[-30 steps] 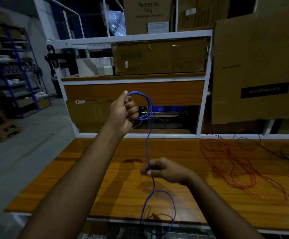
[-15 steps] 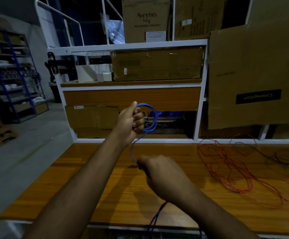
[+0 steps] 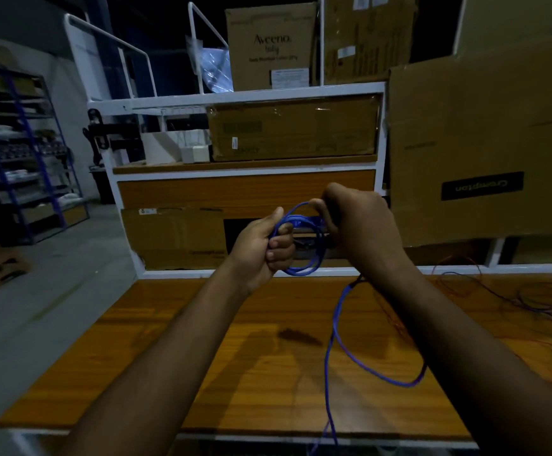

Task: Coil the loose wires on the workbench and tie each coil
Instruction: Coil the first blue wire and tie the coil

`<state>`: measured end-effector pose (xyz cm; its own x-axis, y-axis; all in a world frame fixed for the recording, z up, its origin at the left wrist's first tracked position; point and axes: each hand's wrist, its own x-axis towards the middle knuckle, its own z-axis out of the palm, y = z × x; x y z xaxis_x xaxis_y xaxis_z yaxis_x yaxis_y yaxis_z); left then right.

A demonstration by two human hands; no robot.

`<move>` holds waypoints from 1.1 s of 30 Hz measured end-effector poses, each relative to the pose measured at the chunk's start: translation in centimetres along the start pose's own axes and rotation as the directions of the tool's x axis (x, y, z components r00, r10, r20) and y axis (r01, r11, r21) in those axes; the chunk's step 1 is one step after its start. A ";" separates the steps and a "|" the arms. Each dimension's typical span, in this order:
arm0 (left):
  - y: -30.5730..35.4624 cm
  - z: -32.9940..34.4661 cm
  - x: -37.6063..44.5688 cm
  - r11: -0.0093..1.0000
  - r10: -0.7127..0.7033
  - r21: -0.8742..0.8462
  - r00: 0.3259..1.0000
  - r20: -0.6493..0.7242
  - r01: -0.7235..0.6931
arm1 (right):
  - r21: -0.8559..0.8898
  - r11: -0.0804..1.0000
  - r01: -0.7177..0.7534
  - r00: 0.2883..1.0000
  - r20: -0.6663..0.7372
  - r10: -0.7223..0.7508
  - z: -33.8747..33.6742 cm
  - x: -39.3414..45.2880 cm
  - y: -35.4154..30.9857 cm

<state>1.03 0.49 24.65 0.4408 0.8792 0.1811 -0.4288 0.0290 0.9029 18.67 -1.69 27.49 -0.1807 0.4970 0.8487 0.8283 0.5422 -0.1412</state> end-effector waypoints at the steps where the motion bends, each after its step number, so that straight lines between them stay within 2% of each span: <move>1: 0.0 0.1 -0.1 1.000 -0.018 -0.002 1.000 0.005 0.018 | -0.012 0.999 -0.032 0.999 0.016 0.032 0.1 0.3 0.5; 4: 0.2 -0.1 -0.2 0.999 -0.031 0.022 0.999 -0.007 0.031 | 0.099 0.984 -0.146 0.977 0.169 0.128 0.0 0.5 2.0; 7: 0.4 -0.7 -0.2 1.000 -0.005 -0.019 0.999 -0.052 0.004 | 0.247 0.948 -0.200 0.922 0.374 0.097 0.0 0.0 3.4; 9: 0.6 -1.1 0.0 0.999 0.015 -0.039 0.996 -0.085 -0.018 | 0.247 0.943 -0.222 0.904 0.413 0.105 0.4 -0.9 4.1; 12: 0.8 -1.5 0.3 0.998 0.049 -0.034 0.991 -0.127 -0.054 | 0.276 0.921 -0.274 0.918 0.361 0.165 1.4 -2.4 4.4; 16: 1.3 -2.3 0.3 0.996 0.084 -0.024 0.980 -0.178 -0.090 | 0.326 0.885 -0.332 0.940 0.186 0.284 2.3 -3.9 5.4; 18: 1.6 -2.7 0.1 0.995 0.092 -0.023 0.978 -0.188 -0.098 | 0.317 0.870 -0.379 0.925 0.127 0.357 2.6 -4.4 6.4; 20: 1.8 -2.9 -0.1 0.994 0.099 -0.017 0.977 -0.189 -0.104 | 0.345 0.812 -0.471 0.880 0.132 0.455 3.0 -5.0 7.5; 22: 2.0 -2.9 -0.2 0.993 0.114 0.004 0.975 -0.189 -0.115 | 0.311 0.771 -0.555 0.831 0.170 0.529 3.5 -5.7 8.5; 26: 2.1 -2.8 -0.1 0.991 0.133 0.031 0.972 -0.193 -0.130 | 0.161 0.713 -0.682 0.705 0.403 0.584 4.4 -6.9 9.2; 30: 2.0 -3.0 0.0 0.988 0.144 -0.014 0.956 -0.255 -0.152 | -0.046 0.828 -0.559 0.682 0.544 0.490 5.2 -7.7 8.3; 33: 1.8 -3.3 0.2 0.978 0.161 -0.083 0.943 -0.291 -0.192 | -0.069 0.891 -0.448 0.643 0.668 0.375 4.9 -7.6 7.0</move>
<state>-2.23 2.32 25.01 0.1172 0.9723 0.2024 -0.5696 -0.1011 0.8157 23.20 1.66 17.58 -0.1602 0.9753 0.1521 0.8557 0.2140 -0.4711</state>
